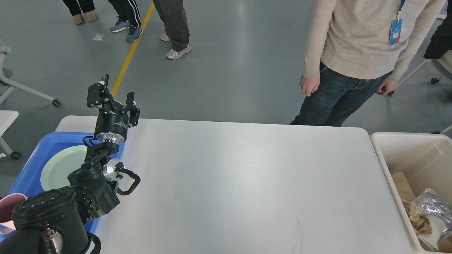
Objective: Tidy desktop
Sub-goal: 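Lift the red packet and drop it into the white bin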
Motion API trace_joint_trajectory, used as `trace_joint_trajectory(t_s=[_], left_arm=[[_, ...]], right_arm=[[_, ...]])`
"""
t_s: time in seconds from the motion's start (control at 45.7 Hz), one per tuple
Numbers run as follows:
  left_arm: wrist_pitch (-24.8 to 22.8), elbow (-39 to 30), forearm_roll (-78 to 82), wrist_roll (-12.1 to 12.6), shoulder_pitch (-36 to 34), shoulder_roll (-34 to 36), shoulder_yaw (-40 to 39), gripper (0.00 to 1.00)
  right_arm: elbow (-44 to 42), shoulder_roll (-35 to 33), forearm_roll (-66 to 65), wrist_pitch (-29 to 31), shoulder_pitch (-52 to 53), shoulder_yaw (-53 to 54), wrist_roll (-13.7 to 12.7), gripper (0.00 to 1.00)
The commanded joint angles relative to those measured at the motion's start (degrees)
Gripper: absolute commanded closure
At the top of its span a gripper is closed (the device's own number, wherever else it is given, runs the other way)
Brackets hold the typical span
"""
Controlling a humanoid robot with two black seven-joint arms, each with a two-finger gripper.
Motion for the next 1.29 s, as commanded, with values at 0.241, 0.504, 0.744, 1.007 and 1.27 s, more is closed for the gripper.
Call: trace_joint_trajectory(t_s=[0.241, 0.504, 0.744, 1.007, 1.27], left_arm=[[0.02, 0.0, 0.0, 0.0, 0.0, 0.0, 0.0, 0.03], [0.02, 0.0, 0.0, -0.08, 0.0, 0.0, 0.0, 0.03], [0.02, 0.0, 0.09, -0.08, 0.0, 0.0, 0.0, 0.03], [0.02, 0.0, 0.0, -0.08, 0.0, 0.0, 0.0, 0.03], [0.02, 0.0, 0.0, -0.08, 0.0, 0.0, 0.0, 0.03]], right_arm=[[-1.03, 3.27, -0.27, -1.43, -6.47, 0.12, -0.1, 0.0], [-1.29, 3.44, -0.27, -1.08, -2.7, 16.08, 0.43, 0.0], [0.2, 6.34, -1.24, -0.46, -0.14, 50.28, 2.54, 0.0], [1.34, 15.91, -1.68, -0.37, -0.05, 65.86, 15.09, 0.0], [1.7, 23.56, -10.02, -0.37, -2.42, 66.38, 28.82, 0.0]])
